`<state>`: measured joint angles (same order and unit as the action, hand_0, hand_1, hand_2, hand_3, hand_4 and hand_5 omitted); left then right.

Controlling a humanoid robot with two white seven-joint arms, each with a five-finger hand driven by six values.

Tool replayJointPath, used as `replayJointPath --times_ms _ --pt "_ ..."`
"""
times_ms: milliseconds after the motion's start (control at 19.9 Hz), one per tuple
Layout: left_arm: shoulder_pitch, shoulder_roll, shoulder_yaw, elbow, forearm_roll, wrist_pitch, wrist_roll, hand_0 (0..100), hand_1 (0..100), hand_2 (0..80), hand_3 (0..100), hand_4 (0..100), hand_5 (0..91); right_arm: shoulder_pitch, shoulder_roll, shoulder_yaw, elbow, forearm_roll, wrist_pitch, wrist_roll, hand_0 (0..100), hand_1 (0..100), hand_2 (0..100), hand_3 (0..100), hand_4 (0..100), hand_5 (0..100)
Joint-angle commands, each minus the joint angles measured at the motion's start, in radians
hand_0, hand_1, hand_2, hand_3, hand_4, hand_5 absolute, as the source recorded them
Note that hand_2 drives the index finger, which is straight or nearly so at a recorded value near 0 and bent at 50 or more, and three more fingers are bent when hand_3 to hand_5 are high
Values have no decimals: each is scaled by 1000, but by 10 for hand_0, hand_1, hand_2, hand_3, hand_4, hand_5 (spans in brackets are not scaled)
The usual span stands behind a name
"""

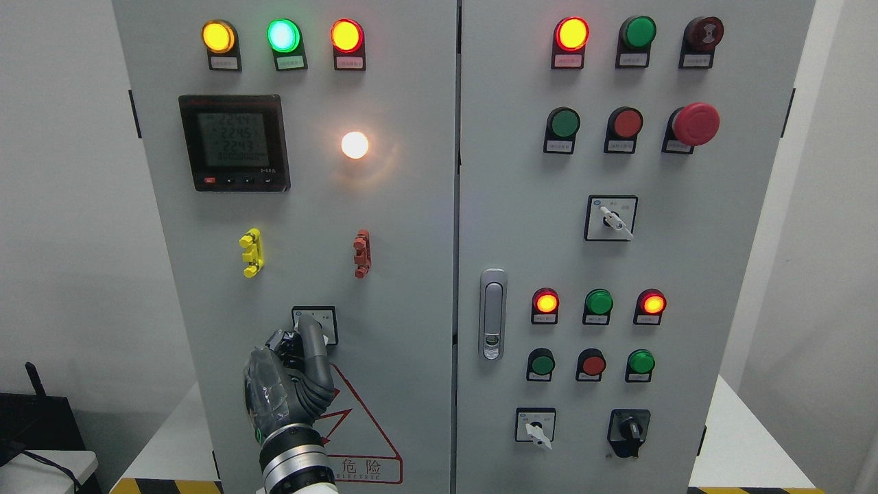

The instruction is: Turn on light switch 1

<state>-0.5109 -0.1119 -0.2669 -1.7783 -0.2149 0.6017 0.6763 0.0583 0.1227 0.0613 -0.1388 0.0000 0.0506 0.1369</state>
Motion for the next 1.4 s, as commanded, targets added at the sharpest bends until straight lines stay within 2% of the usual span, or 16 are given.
replayJointPath --times_ms 0,501,602,802,902,1353 --pt "2 0 0 0 0 1 0 554 98 637 779 831 807 0 0 0 1 -18 0 0 120 389 0 0 0 0" --pt "12 -2 0 -4 0 -3 -1 478 93 639 782 833 807 0 0 0 1 -18 0 0 120 389 0 0 0 0" --pt "15 0 2 -4 0 -5 -1 377 116 639 782 834 807 0 0 0 1 -17 0 0 120 389 0 0 0 0" --pt "17 0 8 -7 0 -6 -1 299 136 640 782 834 807 0 0 0 1 -17 0 0 120 389 0 0 0 0" --pt "22 0 9 -9 0 -6 -1 216 146 640 784 834 807 0 0 0 -1 -18 0 0 120 389 0 0 0 0" --pt "46 1 12 -30 -3 -13 -14 62 192 641 786 837 809 0 0 0 -1 -17 0 0 120 389 0 0 0 0"
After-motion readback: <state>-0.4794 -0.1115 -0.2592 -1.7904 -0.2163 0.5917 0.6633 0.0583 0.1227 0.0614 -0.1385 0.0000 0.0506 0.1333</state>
